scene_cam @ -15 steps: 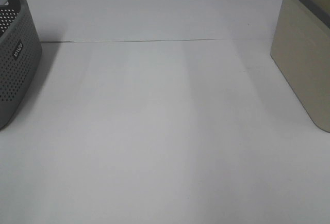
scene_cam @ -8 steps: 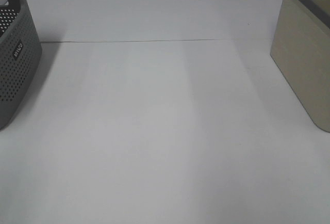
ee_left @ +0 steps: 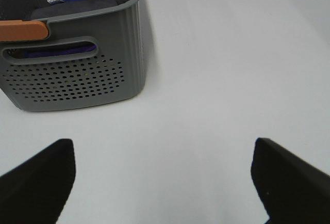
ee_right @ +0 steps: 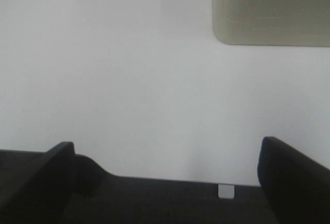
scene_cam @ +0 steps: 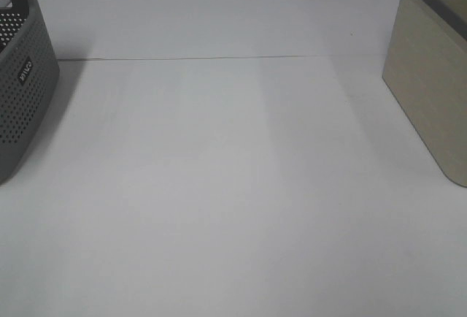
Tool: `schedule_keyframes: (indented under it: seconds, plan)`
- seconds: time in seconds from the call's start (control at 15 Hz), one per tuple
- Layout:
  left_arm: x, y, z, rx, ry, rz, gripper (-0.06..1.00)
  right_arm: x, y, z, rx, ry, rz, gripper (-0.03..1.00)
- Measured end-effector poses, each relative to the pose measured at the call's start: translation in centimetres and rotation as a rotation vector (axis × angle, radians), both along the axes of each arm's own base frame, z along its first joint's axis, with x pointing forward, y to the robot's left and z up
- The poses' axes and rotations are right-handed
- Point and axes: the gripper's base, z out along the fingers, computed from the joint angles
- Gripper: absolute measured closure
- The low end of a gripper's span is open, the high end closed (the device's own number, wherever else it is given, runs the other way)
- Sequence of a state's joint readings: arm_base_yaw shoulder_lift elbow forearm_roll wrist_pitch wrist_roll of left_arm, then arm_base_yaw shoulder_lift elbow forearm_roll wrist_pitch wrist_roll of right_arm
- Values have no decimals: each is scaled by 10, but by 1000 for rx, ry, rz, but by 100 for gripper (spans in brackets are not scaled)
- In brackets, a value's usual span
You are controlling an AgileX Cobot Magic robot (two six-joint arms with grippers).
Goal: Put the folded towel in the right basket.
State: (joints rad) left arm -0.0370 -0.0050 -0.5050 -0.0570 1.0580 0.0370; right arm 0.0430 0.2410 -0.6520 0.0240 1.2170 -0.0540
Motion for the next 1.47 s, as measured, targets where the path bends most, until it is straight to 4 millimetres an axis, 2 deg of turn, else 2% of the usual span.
schedule_keyframes:
  seconds: [0.13, 0.2, 0.53, 1.47]
  plan:
    - [0, 0, 0, 0, 0, 0, 7, -24, -1, -16, 18, -117, -13, 8]
    - [0, 0, 0, 0, 0, 0, 7, -30, -1, -23, 26, -160, -16, 8]
    - [0, 0, 0, 0, 0, 0, 7, -17, -2, -29, 23, -222, -23, 8]
    - [0, 0, 0, 0, 0, 0, 7, -16, -2, -29, 23, -225, -23, 8]
